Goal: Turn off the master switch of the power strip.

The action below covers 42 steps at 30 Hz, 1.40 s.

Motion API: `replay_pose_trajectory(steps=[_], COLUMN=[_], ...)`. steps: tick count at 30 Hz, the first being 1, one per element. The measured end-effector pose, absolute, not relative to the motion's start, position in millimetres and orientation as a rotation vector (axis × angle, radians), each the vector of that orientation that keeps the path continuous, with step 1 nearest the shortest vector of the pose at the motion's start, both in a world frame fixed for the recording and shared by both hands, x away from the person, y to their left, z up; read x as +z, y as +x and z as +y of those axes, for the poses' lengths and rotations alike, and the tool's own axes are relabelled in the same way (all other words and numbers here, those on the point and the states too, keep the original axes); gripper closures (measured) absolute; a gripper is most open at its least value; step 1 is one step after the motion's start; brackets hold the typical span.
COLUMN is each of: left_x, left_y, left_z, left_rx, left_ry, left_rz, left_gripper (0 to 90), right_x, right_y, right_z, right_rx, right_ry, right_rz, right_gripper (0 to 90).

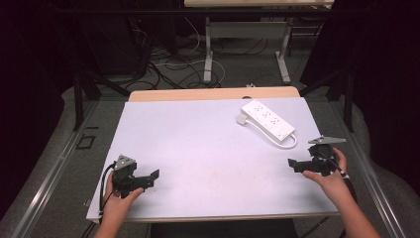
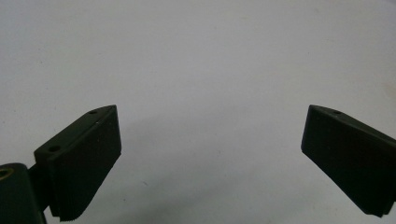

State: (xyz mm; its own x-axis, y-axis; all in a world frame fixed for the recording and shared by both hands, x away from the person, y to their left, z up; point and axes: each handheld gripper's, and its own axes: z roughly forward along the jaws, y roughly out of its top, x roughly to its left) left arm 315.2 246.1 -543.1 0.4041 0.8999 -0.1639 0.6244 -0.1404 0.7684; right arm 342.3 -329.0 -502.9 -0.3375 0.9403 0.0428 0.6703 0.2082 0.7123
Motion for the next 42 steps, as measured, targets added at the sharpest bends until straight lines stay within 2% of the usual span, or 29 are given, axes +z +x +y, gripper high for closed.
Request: replay_pose_trajectory(steps=[42], left_x=[-543], left_y=[315], left_z=[246], left_rx=[0.431], left_ry=[1.864], left_rz=[1.312], left_gripper=[5.5], right_x=[-454], right_y=[383], right_z=[-316], right_rx=[0.898], right_ry=[1.462], right_rz=[2.072], right_gripper=[0.7])
